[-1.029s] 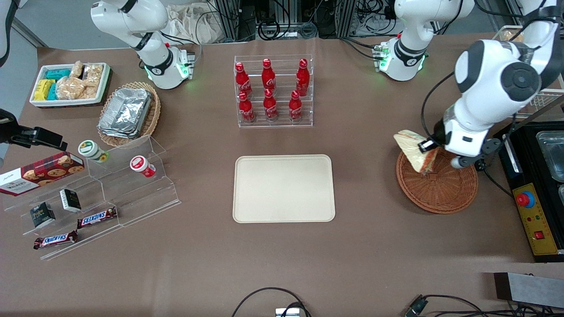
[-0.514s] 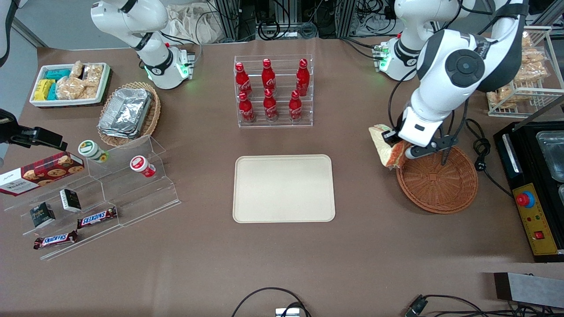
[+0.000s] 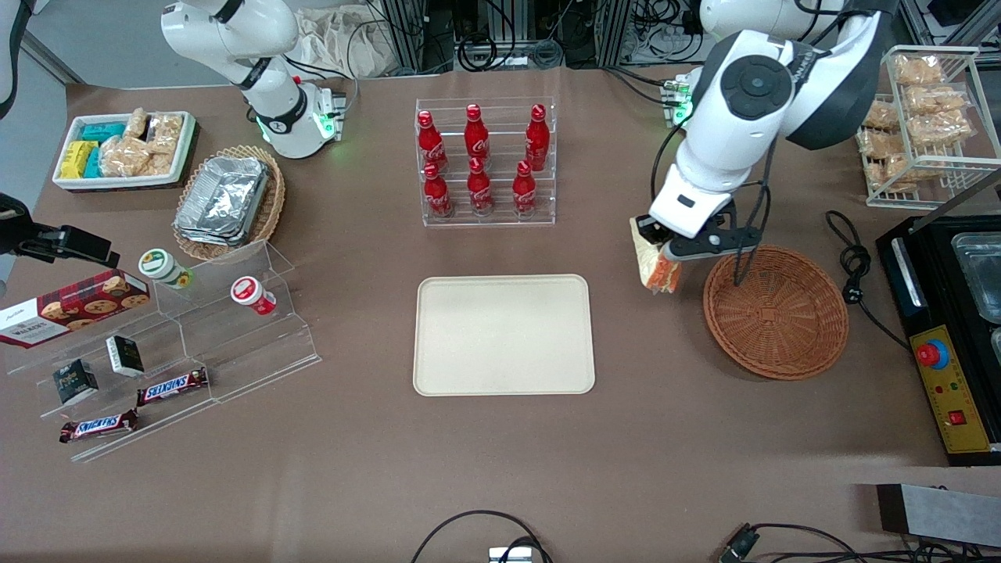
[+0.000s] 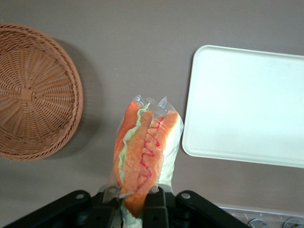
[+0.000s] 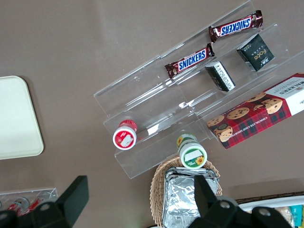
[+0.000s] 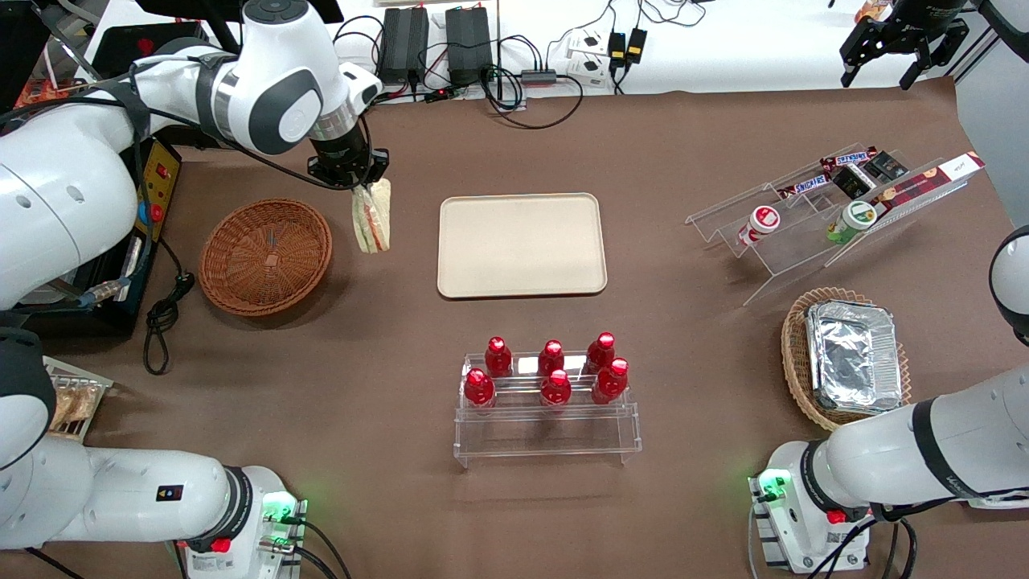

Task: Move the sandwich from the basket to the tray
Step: 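Lift the sandwich out of the basket and carry it toward the tray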

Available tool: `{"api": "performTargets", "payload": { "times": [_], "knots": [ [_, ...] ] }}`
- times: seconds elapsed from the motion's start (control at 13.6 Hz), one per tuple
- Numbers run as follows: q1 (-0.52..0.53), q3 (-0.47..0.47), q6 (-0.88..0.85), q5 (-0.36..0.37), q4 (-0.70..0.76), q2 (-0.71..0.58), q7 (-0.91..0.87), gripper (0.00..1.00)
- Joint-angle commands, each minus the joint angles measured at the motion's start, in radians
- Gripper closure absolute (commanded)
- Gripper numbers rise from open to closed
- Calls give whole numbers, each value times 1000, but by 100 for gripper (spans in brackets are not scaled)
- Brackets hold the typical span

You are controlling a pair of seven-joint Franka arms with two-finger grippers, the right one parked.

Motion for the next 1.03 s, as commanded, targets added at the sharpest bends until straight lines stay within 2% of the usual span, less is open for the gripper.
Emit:
{"api": "performTargets", "payload": {
  "times": [0.0,0.37,0.44,0.73,0.96],
  "knots": [
    [5,-26,-2,19,55,46,35,90],
    [5,-84,11,25,118,140,20,92],
    [4,-87,29,27,124,152,20,96],
    [-24,-87,113,33,138,229,20,97],
    [-64,-87,130,143,187,318,-85,94]
  ]
}}
